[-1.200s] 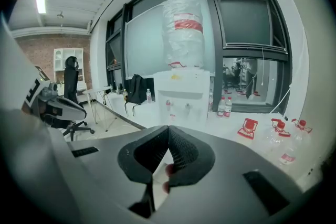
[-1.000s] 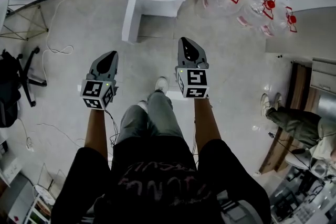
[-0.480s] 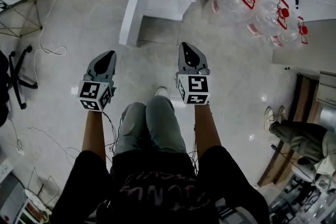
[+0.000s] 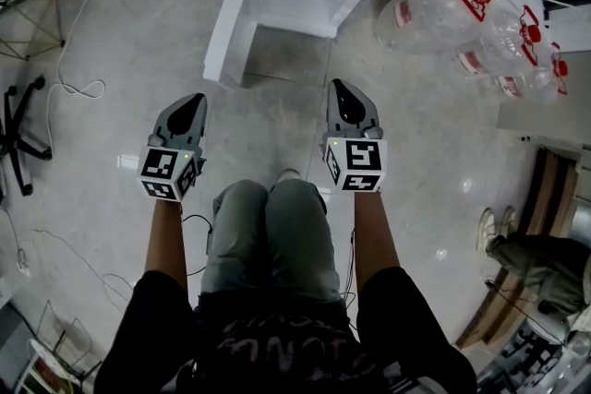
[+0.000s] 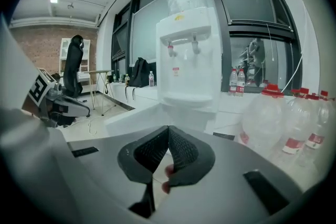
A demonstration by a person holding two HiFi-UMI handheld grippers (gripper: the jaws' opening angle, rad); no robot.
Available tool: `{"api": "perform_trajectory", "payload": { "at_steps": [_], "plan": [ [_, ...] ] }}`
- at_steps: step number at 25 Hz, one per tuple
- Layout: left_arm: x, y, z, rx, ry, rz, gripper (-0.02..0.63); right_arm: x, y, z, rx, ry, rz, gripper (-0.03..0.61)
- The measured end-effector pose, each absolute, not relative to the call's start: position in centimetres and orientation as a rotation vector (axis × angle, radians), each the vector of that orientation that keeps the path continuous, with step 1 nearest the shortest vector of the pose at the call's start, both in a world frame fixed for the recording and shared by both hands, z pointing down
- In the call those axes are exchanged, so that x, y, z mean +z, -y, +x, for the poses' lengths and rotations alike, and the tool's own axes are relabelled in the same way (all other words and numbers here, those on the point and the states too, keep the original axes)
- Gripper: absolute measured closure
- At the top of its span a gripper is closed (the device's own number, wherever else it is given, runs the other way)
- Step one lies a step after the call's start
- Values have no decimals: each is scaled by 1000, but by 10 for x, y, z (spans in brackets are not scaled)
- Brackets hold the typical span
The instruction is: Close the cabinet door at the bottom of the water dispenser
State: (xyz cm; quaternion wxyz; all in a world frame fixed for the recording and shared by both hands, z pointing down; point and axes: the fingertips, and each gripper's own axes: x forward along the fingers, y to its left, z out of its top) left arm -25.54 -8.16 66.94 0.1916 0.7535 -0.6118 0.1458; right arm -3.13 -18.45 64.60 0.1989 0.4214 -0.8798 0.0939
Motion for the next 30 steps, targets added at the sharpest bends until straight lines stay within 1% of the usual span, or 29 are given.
{"api": "perform_trajectory", "payload": {
  "at_steps": [7,17,18,19,20,23,25,30],
  "plan": [
    [739,85,-267,421,1744,2131,600,720,186,-27,242,2457,1178,565],
    [797,100,-276,407,1733,2249,598,795,179,-15,210,2438,1201,565],
    [802,101,-276,418,1728,2260,564,801,178,-13,203,2435,1202,565],
    [807,103,-276,426,1723,2268,492,806,177,-11,198,2432,1203,565],
    [811,105,-276,430,1719,2277,474,812,176,-8,195,2429,1207,565],
    [821,112,-276,439,1693,2311,472,827,175,0,200,2414,1225,565],
    [828,116,-275,459,1671,2336,454,836,172,4,201,2401,1224,565],
    [832,122,-264,479,1614,2397,453,849,167,20,221,2374,1244,565]
  ]
}}
